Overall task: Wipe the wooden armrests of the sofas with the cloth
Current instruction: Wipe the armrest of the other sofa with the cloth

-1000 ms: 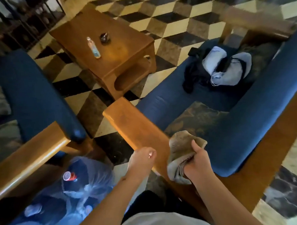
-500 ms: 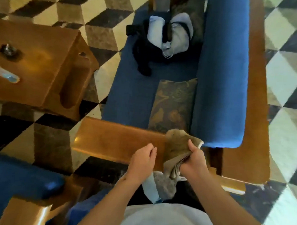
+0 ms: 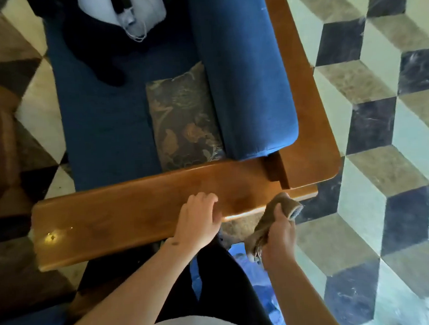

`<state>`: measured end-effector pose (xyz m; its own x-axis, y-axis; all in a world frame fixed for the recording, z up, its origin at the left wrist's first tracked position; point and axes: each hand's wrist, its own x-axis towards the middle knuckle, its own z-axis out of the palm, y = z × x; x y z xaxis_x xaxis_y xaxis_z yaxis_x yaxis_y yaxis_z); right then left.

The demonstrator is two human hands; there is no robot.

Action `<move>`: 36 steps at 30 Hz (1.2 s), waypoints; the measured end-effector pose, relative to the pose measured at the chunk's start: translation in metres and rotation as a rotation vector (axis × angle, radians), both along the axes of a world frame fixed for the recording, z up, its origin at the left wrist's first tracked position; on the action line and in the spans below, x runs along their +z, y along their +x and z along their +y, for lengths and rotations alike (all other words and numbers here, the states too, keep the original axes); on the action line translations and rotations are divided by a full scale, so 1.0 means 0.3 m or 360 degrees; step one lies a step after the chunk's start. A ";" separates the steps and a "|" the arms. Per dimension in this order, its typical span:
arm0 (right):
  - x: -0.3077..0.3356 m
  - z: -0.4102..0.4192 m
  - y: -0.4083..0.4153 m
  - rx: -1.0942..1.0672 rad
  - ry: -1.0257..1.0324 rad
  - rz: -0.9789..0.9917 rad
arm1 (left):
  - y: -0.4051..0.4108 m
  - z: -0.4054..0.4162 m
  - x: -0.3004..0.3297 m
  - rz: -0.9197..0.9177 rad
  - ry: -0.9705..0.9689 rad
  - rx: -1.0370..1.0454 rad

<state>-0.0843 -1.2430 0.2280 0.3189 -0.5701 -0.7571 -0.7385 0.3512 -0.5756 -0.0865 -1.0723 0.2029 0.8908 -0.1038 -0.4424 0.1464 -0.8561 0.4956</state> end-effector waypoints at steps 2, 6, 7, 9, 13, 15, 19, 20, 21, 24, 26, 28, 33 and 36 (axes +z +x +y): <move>-0.100 0.028 0.055 0.0395 -0.0355 -0.0127 | 0.016 0.002 -0.068 -0.0093 0.0116 -0.0011; -0.332 -0.001 0.126 0.1656 -0.0962 -0.0236 | 0.020 0.075 -0.165 -0.0219 0.0327 0.0081; -0.390 -0.025 0.127 0.1833 -0.1080 -0.0277 | 0.010 0.101 -0.200 -0.0211 0.0351 0.0105; -0.469 -0.072 0.117 0.1921 -0.1260 -0.0463 | 0.002 0.147 -0.244 -0.0147 0.0376 0.0131; -0.590 -0.032 0.147 0.2058 -0.1574 -0.0707 | -0.007 0.227 -0.320 0.0038 0.0411 0.0154; -0.614 0.027 0.155 0.2236 -0.1647 -0.0785 | -0.041 0.268 -0.329 -0.0017 0.0373 0.0223; -0.616 0.205 0.147 0.2284 -0.1635 -0.0826 | -0.132 0.384 -0.327 -0.0140 0.0354 0.0481; -0.613 0.267 0.136 0.2309 -0.1626 -0.0838 | -0.163 0.431 -0.330 -0.0142 0.0370 0.0514; -0.609 0.321 0.123 0.2336 -0.1614 -0.0865 | -0.190 0.472 -0.336 -0.0133 0.0387 0.0548; -0.602 0.524 0.058 0.2445 -0.1592 -0.0918 | -0.286 0.631 -0.360 -0.0106 0.0438 0.0652; -0.607 0.661 0.008 0.2525 -0.1610 -0.0928 | -0.353 0.729 -0.369 -0.0120 0.0436 0.0762; -0.609 0.793 -0.040 0.2578 -0.1630 -0.0915 | -0.408 0.817 -0.372 -0.0123 0.0419 0.0885; -0.615 1.163 -0.137 0.2641 -0.1587 -0.0999 | -0.551 1.034 -0.381 -0.0144 0.0314 0.1093; -0.607 1.347 -0.171 0.2766 -0.1523 -0.1077 | -0.615 1.096 -0.390 -0.0247 -0.0036 0.1388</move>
<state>-0.1355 -0.8390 0.0458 0.8644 0.5013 -0.0394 0.4529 -0.8103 -0.3719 -0.2711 -0.7435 0.0859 0.7067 0.6329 -0.3162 0.6721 -0.4608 0.5797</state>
